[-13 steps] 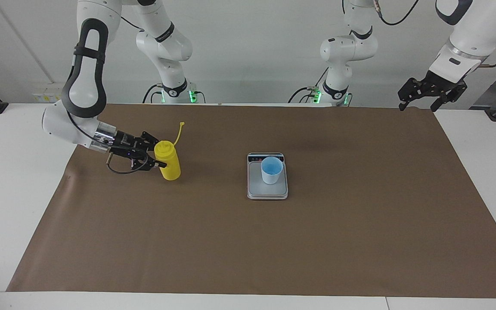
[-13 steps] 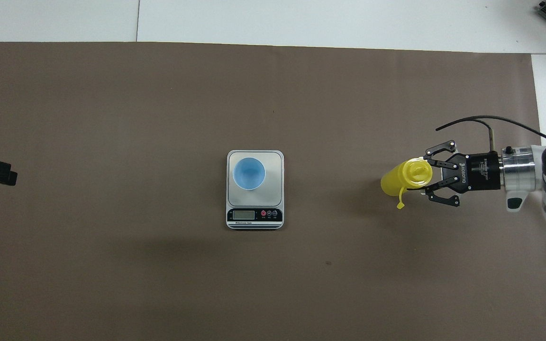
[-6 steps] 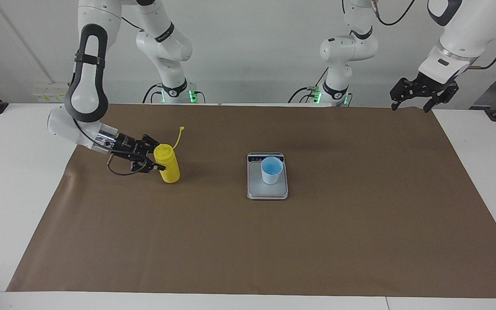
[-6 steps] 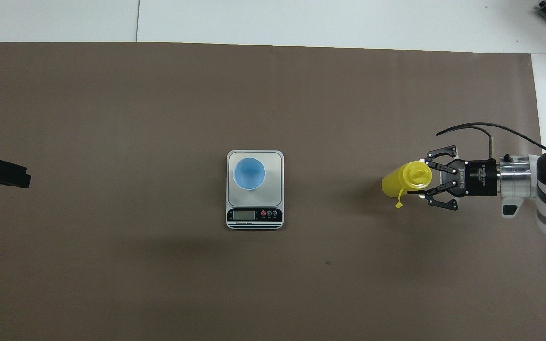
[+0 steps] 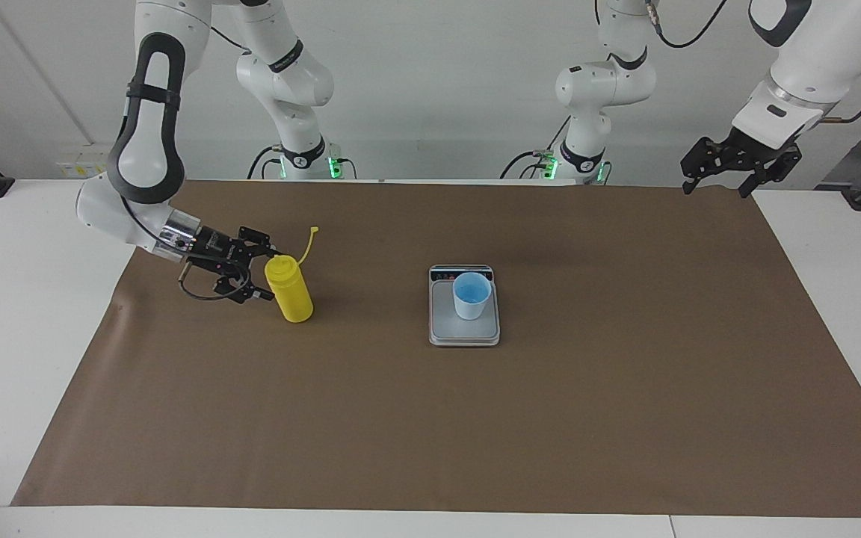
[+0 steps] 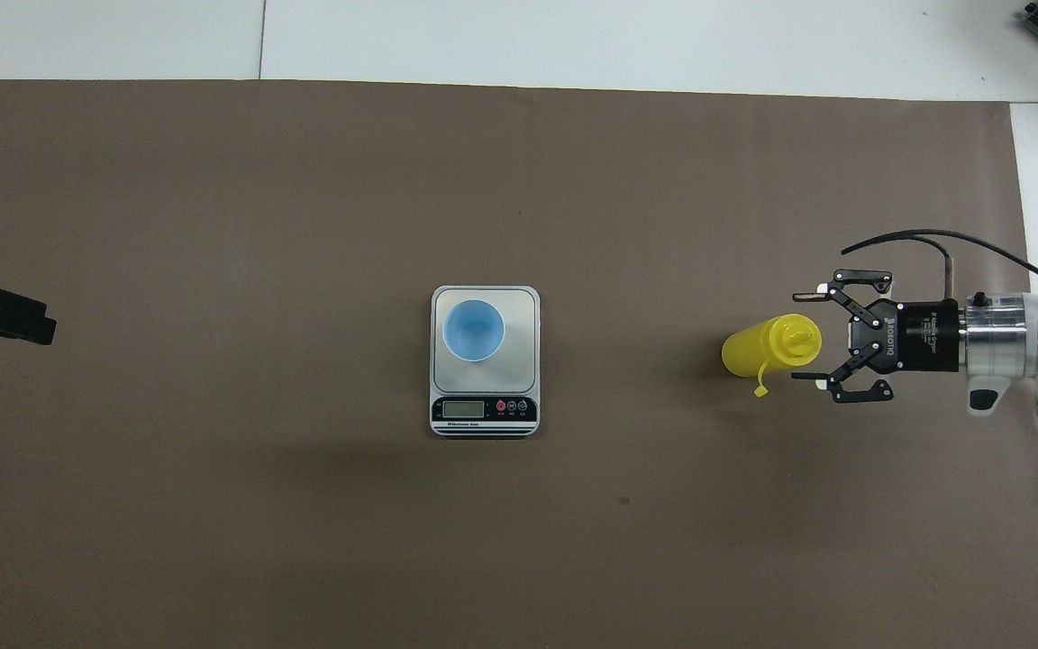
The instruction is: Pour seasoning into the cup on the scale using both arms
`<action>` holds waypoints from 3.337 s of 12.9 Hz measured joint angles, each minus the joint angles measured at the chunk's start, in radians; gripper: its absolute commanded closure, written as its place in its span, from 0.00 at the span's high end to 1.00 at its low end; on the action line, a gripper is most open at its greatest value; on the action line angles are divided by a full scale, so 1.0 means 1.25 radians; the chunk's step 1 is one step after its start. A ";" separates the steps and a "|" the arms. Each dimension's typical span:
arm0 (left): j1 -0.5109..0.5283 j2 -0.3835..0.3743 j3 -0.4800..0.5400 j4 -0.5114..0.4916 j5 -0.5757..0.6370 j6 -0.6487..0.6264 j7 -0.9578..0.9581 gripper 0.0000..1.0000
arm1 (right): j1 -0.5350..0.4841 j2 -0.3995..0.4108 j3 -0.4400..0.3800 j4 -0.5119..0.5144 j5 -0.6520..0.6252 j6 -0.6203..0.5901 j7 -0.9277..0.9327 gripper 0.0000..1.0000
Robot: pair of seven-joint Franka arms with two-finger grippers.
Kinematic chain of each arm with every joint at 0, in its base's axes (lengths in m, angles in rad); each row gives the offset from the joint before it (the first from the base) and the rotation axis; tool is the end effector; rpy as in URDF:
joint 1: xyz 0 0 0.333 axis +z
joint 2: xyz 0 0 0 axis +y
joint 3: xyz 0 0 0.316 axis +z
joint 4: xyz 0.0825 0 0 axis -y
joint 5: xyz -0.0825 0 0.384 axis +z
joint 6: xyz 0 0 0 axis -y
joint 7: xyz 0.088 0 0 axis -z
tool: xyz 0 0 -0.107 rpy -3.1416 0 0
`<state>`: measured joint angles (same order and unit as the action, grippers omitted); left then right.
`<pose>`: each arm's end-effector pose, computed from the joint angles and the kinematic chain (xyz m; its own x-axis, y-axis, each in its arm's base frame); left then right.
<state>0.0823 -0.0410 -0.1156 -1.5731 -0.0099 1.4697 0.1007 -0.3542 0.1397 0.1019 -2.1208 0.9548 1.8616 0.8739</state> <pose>0.5309 -0.0202 0.6370 0.9890 -0.1341 -0.0618 -0.1337 -0.9910 0.0114 0.5334 -0.0731 0.3474 -0.0061 -0.5996 -0.8003 -0.9974 0.0610 -0.0381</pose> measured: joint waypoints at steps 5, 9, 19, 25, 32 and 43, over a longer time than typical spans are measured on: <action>-0.009 0.001 -0.001 -0.003 0.000 0.008 -0.001 1.00 | -0.014 -0.073 -0.004 0.032 -0.248 0.000 0.000 1.00; -0.018 0.001 -0.001 -0.004 0.000 0.008 -0.038 1.00 | 0.035 -0.158 0.010 0.085 -0.424 -0.014 0.000 1.00; -0.018 0.002 -0.001 -0.004 -0.017 0.024 -0.043 1.00 | 0.275 -0.185 0.019 0.149 -0.773 -0.016 -0.172 1.00; -0.018 0.002 -0.001 -0.004 -0.018 0.024 -0.043 1.00 | 0.287 -0.166 0.024 0.284 -0.793 -0.117 -0.340 1.00; -0.016 0.002 0.012 -0.004 -0.018 0.024 -0.047 1.00 | 0.283 -0.161 0.025 0.353 -0.794 -0.193 -0.514 1.00; -0.016 0.002 0.013 -0.004 -0.018 0.024 -0.048 1.00 | 0.233 -0.161 0.018 0.357 -0.784 -0.199 -0.681 1.00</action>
<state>0.0620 -0.0382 -0.0999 -1.5785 -0.0328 1.5003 0.0402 -0.0634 -0.0620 0.1248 -1.6747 -0.0252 1.6125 0.0221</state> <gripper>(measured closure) 0.000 0.000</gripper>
